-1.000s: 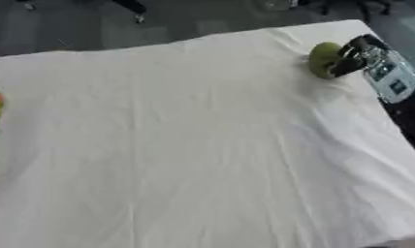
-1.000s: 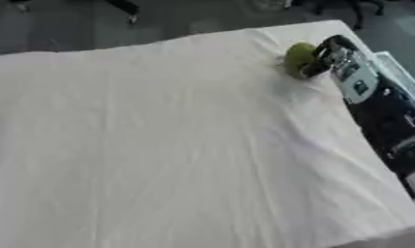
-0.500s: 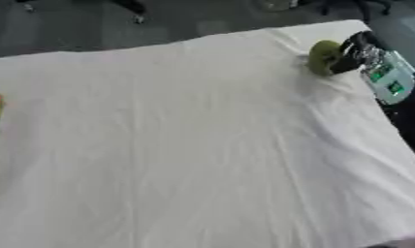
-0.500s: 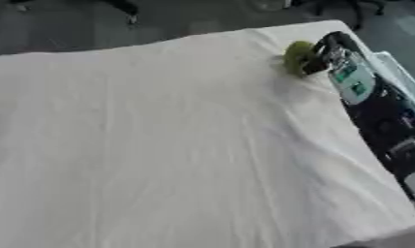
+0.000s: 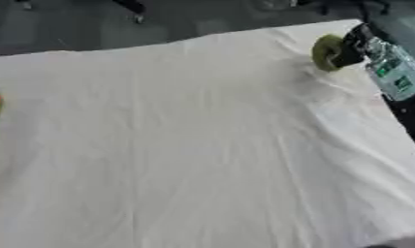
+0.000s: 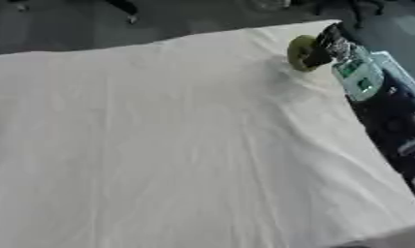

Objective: Pick up the objects with one hand, pass them to the other hand, and then place them into the box on the other side of the table.

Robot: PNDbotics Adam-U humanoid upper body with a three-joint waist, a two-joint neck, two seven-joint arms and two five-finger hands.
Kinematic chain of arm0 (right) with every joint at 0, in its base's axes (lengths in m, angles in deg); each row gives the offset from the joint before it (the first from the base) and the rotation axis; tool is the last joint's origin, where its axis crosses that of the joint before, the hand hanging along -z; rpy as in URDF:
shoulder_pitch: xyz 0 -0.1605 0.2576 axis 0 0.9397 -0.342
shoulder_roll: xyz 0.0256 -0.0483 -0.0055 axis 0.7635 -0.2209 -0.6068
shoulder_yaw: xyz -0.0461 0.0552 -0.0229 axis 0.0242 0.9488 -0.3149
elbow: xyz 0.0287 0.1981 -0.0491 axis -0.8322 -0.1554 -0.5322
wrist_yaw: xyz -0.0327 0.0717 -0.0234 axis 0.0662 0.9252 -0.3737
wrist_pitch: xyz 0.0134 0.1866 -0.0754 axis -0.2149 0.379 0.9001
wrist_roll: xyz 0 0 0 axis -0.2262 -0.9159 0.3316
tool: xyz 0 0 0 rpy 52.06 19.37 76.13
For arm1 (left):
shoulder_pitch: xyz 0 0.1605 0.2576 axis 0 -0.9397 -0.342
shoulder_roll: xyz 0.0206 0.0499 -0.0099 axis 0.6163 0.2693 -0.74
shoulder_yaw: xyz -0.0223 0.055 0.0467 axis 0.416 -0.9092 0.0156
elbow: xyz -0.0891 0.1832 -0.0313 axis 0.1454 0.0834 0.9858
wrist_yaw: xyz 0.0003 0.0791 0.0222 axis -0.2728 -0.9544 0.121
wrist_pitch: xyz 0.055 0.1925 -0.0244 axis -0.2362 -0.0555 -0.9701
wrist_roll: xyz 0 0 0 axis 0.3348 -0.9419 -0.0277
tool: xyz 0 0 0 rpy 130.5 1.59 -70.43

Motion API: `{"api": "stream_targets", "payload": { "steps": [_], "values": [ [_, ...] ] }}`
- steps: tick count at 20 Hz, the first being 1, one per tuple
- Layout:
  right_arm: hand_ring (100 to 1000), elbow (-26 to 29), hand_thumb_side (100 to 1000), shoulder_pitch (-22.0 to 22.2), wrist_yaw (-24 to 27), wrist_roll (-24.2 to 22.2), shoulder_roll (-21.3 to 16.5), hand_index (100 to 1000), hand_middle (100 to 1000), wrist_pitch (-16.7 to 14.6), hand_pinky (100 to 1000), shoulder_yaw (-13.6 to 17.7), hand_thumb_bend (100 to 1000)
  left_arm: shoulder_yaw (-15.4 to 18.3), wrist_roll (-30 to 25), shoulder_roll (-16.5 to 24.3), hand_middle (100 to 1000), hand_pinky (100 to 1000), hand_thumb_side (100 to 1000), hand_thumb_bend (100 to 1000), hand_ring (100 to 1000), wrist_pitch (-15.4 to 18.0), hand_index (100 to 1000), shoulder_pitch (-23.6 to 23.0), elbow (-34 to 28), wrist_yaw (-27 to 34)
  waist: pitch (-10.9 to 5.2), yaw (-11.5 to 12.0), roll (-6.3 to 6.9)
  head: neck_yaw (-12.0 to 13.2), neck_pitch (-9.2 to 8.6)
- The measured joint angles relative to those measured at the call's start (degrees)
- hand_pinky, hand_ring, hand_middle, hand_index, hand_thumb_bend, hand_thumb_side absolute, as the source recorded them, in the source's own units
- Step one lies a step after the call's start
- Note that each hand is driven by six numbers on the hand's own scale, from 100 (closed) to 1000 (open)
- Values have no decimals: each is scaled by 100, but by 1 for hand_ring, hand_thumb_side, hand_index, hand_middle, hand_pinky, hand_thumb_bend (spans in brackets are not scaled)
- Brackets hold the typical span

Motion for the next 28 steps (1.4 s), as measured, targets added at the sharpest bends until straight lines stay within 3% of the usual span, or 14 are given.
{"api": "stream_targets", "payload": {
  "steps": [9,20,28],
  "values": [
    [557,758,100,274,352,46,-283,475,380,59,689,14,299,0,-19,0,621,619,485,637,746,5,752,8,2,-12,-8,-6,-22,51,2],
    [552,1291,100,422,488,-35,-378,472,373,33,679,20,295,-2,-71,0,623,620,486,643,748,4,753,30,4,-37,-11,-7,-15,76,2],
    [548,2249,100,727,905,-138,-508,469,369,-101,672,42,290,-17,-271,1,653,641,475,672,769,30,768,60,11,-96,-47,-8,-4,111,2]
  ]
}}
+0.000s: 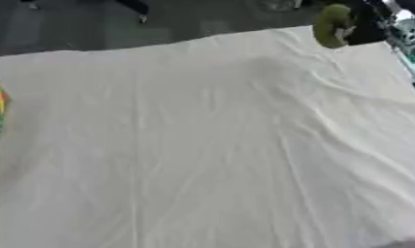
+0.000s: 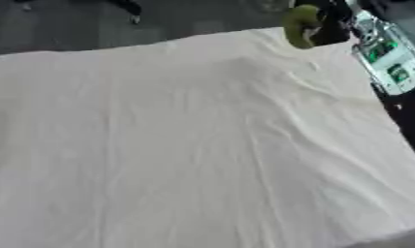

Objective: Pick up the objects with one hand, pass them to the other hand, and then place them into the box on the other side of the table.

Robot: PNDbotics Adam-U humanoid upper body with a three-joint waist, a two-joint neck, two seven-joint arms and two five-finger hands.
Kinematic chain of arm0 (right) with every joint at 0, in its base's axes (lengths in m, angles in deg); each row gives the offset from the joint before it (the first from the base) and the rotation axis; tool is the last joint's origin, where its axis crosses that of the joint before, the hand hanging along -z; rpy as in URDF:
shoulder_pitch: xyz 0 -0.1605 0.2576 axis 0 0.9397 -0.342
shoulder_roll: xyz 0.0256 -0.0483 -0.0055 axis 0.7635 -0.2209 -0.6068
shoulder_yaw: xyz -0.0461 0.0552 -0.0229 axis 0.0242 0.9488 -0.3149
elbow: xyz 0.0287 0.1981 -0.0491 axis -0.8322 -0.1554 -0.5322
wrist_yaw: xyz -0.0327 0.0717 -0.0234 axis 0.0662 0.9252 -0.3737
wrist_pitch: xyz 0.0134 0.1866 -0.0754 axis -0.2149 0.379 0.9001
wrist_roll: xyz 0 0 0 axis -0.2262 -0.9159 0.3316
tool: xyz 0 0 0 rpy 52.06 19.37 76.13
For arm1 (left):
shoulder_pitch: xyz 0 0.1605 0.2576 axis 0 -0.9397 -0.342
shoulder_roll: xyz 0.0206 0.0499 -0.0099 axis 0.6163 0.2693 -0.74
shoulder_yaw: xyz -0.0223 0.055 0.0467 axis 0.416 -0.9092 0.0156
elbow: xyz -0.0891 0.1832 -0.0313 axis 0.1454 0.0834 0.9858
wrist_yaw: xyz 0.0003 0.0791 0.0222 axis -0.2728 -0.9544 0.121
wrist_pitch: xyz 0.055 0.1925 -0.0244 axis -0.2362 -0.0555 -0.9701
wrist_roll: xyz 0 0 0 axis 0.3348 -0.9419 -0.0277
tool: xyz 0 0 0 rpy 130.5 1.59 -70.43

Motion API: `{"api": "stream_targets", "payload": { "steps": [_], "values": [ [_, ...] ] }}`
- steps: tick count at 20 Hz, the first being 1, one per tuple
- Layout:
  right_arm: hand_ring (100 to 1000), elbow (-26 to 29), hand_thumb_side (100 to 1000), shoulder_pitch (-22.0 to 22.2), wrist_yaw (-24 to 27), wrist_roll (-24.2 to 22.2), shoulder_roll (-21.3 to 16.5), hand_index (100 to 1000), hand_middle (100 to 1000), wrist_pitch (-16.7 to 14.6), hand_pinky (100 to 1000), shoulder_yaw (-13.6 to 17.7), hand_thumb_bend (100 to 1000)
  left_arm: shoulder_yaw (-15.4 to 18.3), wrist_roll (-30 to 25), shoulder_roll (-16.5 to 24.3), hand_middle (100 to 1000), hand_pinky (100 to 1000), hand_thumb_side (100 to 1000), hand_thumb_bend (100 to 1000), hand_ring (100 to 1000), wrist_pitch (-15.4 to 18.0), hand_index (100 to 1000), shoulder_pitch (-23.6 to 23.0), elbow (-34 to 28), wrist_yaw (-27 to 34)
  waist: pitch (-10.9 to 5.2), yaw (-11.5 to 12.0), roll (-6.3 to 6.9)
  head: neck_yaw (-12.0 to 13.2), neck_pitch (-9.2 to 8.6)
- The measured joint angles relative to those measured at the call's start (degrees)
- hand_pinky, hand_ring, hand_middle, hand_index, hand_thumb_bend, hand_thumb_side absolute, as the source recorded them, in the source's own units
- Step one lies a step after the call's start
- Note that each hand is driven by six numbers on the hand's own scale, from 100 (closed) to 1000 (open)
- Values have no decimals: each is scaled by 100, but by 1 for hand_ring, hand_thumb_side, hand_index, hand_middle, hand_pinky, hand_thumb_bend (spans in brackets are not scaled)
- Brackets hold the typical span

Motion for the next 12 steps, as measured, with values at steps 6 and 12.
{"api": "stream_targets", "payload": {
  "steps": [6,12],
  "values": [
    [549,945,100,230,261,-117,-101,469,370,-31,675,5,288,-5,-331,3,704,666,474,698,797,55,793,42,62,-115,-22,-5,2,49,-3],
    [550,1753,100,295,466,-399,-174,470,371,-70,678,-16,285,-90,-837,56,724,683,458,728,809,182,809,161,159,-174,-31,-20,5,114,-29]
  ]
}}
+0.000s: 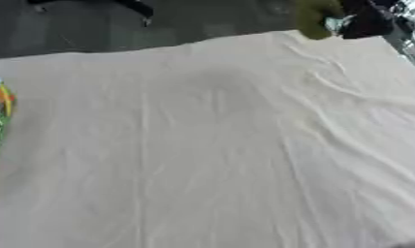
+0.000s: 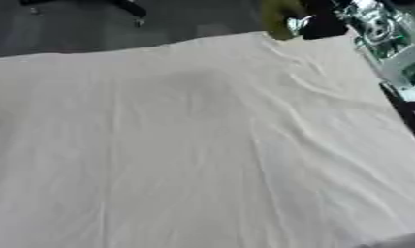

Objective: Pick up the objects with one hand, pass them to the other hand, and then place them into the box on the other side of the table.

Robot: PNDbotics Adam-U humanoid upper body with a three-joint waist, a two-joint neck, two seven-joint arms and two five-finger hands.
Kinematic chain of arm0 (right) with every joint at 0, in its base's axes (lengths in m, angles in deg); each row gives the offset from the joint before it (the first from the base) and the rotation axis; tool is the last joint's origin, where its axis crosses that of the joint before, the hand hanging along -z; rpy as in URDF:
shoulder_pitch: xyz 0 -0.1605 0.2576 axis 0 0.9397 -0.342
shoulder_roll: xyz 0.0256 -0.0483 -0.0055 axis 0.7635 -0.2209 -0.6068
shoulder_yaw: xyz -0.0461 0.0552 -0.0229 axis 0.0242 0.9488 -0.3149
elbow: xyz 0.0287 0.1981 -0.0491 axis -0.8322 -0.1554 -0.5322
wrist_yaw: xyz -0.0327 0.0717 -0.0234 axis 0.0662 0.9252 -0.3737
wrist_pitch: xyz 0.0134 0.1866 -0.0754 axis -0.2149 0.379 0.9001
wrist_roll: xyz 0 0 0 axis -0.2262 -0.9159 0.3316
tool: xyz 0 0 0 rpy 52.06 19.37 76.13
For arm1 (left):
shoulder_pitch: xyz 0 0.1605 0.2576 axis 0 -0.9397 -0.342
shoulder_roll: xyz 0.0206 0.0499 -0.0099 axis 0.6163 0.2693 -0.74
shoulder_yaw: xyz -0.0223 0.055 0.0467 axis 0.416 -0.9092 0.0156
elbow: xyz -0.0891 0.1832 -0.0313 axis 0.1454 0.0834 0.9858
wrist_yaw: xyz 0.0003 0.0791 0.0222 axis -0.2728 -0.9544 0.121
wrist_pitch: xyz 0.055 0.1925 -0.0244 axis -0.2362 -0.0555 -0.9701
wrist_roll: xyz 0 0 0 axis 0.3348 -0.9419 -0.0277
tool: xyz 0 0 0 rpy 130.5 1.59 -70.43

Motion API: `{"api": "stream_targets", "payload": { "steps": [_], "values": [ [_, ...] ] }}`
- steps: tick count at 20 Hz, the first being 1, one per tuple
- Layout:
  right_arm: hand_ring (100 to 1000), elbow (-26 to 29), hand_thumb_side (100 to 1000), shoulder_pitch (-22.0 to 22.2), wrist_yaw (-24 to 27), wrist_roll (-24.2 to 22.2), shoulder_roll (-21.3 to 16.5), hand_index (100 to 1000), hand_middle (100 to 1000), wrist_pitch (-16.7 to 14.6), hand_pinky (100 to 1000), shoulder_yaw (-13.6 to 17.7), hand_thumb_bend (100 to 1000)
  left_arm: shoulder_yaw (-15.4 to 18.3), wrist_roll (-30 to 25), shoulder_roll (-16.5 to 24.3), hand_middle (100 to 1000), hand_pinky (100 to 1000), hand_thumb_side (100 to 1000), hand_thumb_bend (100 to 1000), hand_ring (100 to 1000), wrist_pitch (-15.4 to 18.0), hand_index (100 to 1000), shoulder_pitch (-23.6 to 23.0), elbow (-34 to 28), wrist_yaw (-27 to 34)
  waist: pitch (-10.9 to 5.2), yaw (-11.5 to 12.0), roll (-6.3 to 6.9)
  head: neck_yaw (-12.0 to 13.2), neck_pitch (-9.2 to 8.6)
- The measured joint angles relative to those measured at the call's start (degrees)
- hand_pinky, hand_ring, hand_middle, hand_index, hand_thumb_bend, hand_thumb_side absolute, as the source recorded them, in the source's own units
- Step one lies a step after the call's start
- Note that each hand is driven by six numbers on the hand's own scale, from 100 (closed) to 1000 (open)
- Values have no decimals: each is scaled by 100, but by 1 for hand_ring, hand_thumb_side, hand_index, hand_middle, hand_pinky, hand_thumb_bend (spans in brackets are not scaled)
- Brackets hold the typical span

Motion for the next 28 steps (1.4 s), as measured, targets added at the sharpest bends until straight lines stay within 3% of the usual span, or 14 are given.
{"api": "stream_targets", "payload": {
  "steps": [9,18,28],
  "values": [
    [547,806,100,40,308,-201,-7,467,366,41,671,-107,280,-191,-618,51,724,692,422,775,812,259,814,290,53,-123,-31,-5,4,29,-180],
    [547,1333,100,-189,573,-401,52,466,365,101,670,-308,282,-433,-1069,51,732,700,392,807,818,357,790,498,81,-364,-39,3,4,332,-176],
    [548,1582,100,-419,712,-656,180,464,365,-14,672,-532,290,-775,-1830,48,737,709,318,847,823,561,828,688,-67,-498,-49,22,-1,435,-123]
  ]
}}
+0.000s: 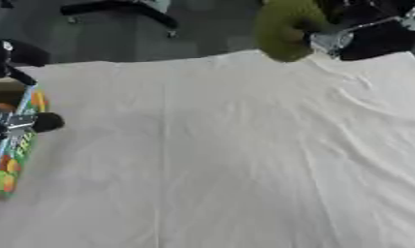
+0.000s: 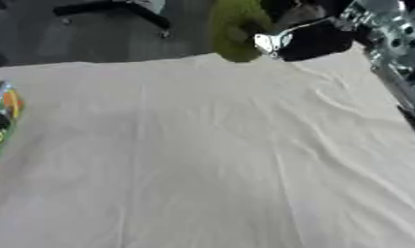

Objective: Pick up the objects with one hand, pass them to the other hand, and then place them into the box on the other side of the table.

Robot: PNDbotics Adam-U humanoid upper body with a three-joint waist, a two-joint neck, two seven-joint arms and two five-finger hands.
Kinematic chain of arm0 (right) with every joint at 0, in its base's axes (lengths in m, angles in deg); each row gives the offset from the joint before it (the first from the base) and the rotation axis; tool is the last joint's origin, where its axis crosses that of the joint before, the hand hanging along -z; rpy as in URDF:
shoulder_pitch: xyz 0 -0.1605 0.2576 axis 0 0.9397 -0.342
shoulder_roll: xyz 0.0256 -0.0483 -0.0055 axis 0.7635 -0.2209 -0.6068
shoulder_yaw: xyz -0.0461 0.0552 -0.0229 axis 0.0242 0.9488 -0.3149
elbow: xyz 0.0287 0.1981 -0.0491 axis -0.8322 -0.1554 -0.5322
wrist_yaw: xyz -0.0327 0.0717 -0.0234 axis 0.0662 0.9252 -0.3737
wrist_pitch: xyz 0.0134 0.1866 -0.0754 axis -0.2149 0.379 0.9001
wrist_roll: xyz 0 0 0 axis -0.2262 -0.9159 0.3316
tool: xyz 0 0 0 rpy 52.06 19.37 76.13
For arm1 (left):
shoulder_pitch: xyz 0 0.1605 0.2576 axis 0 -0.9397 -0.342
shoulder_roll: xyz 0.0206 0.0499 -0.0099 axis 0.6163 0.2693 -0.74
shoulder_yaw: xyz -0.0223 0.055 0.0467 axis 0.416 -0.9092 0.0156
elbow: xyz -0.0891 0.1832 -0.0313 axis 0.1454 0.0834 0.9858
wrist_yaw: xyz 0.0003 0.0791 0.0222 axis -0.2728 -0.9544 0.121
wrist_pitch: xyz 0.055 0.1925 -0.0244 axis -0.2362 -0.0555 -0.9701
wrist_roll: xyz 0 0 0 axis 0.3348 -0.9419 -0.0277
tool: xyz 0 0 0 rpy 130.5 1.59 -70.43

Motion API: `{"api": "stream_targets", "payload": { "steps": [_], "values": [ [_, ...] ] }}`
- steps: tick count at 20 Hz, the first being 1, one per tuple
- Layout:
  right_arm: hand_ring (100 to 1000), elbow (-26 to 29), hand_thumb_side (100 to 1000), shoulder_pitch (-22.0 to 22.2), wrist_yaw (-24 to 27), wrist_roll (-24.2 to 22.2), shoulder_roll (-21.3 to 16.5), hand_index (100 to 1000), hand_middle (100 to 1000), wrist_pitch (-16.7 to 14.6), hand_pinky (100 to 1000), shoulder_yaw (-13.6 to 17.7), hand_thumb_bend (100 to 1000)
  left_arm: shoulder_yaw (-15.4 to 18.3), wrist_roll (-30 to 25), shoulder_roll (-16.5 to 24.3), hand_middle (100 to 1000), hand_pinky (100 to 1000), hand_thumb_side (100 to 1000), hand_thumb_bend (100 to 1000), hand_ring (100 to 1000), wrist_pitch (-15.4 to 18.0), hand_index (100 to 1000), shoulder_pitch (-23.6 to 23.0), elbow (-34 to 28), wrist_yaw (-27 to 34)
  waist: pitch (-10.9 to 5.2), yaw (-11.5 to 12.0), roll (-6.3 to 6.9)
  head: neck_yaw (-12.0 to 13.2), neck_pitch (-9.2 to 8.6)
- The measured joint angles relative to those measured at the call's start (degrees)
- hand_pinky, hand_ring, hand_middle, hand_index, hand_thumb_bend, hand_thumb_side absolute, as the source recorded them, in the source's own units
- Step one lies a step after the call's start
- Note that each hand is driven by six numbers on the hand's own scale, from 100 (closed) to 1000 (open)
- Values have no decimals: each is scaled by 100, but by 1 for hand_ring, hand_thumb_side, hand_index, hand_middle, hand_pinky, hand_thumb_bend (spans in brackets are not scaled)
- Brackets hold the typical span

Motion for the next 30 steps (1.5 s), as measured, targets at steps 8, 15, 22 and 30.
{"api": "stream_targets", "payload": {
  "steps": [8,15,22,30],
  "values": [
    [547,7,100,-156,100,-152,149,463,363,-196,669,-161,291,-167,-94,-9,745,713,260,872,822,31,868,135,-188,-20,-2,-1,8,20,4],
    [545,10,100,-319,118,-284,307,462,362,-263,666,-315,291,-311,-25,-80,747,720,234,881,830,4,840,222,-312,-6,-3,-1,3,42,33],
    [543,23,100,-496,151,-430,546,460,360,-203,661,-529,291,-447,268,-251,747,720,217,892,831,93,844,316,-385,-47,-16,0,2,42,48],
    [539,24,100,-656,158,-524,798,458,357,-127,656,-712,289,-581,603,-521,745,720,188,881,831,141,832,380,-386,-289,-17,-2,2,43,48]
  ]
}}
